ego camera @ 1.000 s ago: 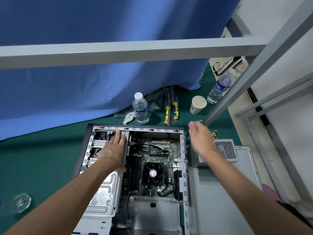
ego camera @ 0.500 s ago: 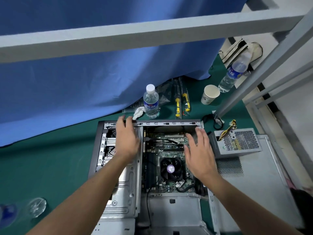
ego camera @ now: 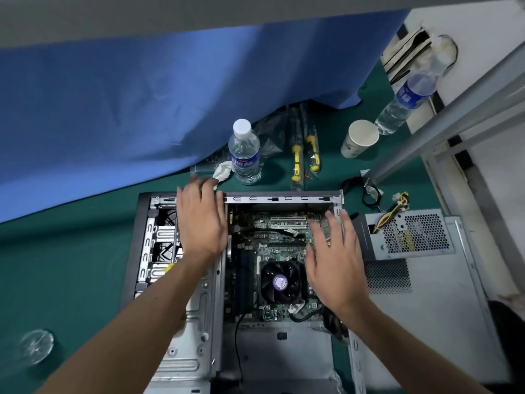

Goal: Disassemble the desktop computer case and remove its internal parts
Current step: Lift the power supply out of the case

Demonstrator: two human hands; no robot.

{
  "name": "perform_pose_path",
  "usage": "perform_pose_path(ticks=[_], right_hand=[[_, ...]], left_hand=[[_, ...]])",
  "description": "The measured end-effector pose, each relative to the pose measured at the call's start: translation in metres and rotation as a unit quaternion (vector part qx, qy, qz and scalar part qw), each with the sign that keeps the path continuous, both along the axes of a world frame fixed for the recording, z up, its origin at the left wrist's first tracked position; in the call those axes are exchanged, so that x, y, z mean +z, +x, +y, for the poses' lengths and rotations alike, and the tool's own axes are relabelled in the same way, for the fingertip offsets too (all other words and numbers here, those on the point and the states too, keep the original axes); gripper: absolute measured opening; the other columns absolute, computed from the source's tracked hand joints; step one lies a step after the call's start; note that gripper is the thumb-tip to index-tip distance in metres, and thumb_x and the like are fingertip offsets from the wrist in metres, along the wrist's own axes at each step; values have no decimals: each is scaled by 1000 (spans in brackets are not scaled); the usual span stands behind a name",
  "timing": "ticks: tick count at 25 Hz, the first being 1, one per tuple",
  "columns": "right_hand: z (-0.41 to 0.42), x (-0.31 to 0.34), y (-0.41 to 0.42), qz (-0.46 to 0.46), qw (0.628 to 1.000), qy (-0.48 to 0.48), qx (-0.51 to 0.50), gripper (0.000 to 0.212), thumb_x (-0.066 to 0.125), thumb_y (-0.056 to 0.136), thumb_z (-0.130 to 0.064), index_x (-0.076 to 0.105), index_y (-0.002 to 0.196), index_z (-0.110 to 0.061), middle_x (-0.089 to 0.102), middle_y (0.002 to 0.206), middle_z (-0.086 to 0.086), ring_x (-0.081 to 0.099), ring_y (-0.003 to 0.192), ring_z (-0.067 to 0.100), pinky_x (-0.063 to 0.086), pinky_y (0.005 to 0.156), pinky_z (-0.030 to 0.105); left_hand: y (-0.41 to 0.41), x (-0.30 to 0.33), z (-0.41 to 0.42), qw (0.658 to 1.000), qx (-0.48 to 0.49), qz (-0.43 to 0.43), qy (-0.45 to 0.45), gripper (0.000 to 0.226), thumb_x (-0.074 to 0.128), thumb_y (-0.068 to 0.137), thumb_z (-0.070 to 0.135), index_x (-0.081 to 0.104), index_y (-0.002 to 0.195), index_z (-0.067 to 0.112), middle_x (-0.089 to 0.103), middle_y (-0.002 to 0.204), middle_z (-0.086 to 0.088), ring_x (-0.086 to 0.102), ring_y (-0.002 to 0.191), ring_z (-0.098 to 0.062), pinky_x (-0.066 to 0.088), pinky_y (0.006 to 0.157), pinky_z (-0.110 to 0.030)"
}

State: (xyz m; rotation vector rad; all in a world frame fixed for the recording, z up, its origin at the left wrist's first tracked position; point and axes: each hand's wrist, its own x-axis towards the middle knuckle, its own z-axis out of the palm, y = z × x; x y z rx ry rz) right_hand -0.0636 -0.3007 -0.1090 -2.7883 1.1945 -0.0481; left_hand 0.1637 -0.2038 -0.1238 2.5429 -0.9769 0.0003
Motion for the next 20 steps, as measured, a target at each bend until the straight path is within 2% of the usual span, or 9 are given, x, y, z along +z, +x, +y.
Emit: perform_pose_path(ticks=[3,6,9,11,13,16,18,20], right_hand=[[1,0,-2,0,1000,-14,9,47,40,95,-30,58,131,-7,48,141,23,31,140,43,33,112,55],[0,0,-3,16,999,-17,38,47,40,95,-31,59,130,-7,48,141,23,33,140,42,29,113,58],[2,4,2,-6,995,-4,96,39,60,91,-22,61,127,-6,56,134,19,41,135,39,32,113,56],[6,11,22,-54,984,67,158,41,67,88,-22,61,126,-9,61,127,9,48,129,29,38,110,43],[5,15,55,-86,961,169,199,39,61,94,-28,57,129,-12,59,123,2,48,122,20,42,105,33],[3,10,102,-58,934,300,185,36,57,97,-34,56,127,-15,60,119,0,50,115,20,44,97,37],[4,2,114,-81,913,368,154,27,61,95,-31,60,115,-14,63,110,2,58,102,23,48,89,40],[5,-6,113,-115,898,404,129,23,64,93,-28,61,111,-13,64,105,5,61,97,24,50,88,41]], left_hand=[[0,-1,0,999,-3,-10,35,38,27,105,34,56,117,13,56,122,-8,39,131,-26,16,118,-44],[0,-4,-1,998,2,-24,55,43,20,104,37,57,106,16,56,111,-6,43,120,-27,18,115,-46],[1,-7,0,998,7,-32,51,41,19,105,37,55,100,17,53,103,-4,44,107,-25,20,113,-46],[2,-7,-1,998,14,-41,55,40,20,105,36,55,99,17,53,102,-3,44,105,-24,21,113,-45],[1,-6,-1,997,12,-38,59,40,20,105,36,55,99,17,53,102,-4,45,105,-24,21,113,-45],[1,-6,-2,997,14,-45,62,41,19,104,36,55,100,16,54,103,-4,45,105,-26,21,113,-45],[2,-7,-1,997,14,-45,64,42,18,104,36,55,100,16,53,102,-4,45,105,-26,21,113,-45],[2,-8,-1,997,14,-44,67,43,18,104,36,55,99,16,53,102,-5,45,105,-27,21,112,-45]])
